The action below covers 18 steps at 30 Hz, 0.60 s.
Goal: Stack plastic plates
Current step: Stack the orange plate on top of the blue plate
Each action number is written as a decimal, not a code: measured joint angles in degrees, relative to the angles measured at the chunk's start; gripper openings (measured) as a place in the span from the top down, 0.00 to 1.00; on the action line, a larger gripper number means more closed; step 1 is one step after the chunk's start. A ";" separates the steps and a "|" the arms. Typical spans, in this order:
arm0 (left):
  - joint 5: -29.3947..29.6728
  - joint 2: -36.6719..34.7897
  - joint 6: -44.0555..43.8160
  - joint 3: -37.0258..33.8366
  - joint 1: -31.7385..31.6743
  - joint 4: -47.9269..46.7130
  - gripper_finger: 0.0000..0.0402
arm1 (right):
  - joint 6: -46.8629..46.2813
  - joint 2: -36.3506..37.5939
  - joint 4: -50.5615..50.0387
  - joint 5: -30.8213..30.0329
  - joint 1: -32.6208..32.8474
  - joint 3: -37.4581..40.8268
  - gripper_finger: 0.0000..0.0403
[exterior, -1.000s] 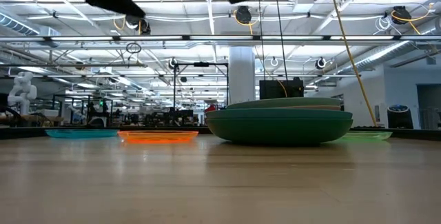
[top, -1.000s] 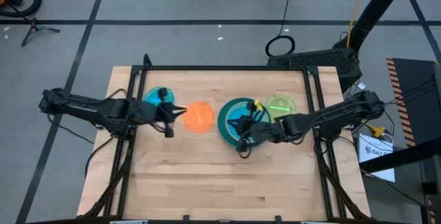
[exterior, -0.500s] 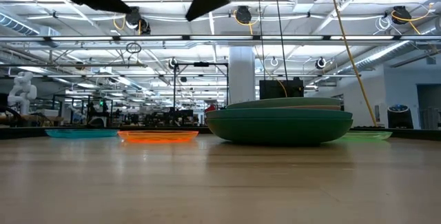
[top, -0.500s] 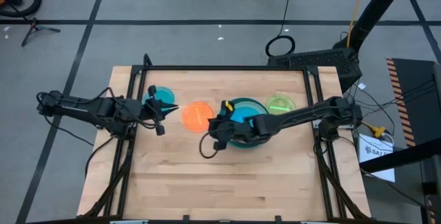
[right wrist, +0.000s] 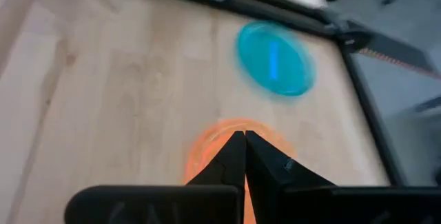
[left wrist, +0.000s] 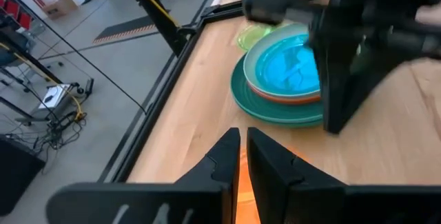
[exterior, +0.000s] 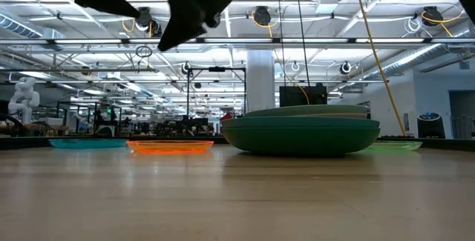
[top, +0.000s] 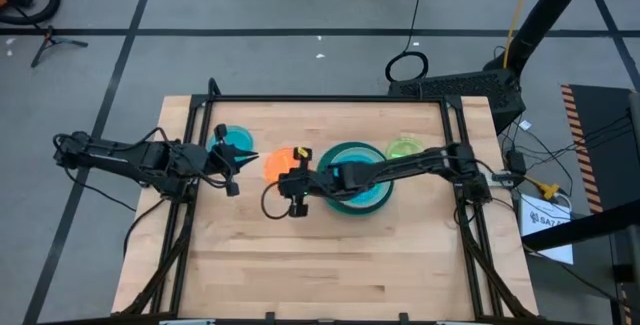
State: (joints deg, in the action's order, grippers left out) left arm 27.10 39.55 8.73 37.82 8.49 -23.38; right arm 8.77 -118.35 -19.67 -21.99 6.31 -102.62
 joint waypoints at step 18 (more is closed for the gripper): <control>0.08 0.02 0.57 0.00 0.00 -0.34 0.91 | 4.58 -16.27 -6.81 5.77 -1.63 -6.72 0.97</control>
State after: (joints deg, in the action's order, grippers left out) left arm 27.18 39.57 9.30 37.82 8.49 -23.72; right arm 13.35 -134.62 -26.48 -16.21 4.69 -109.34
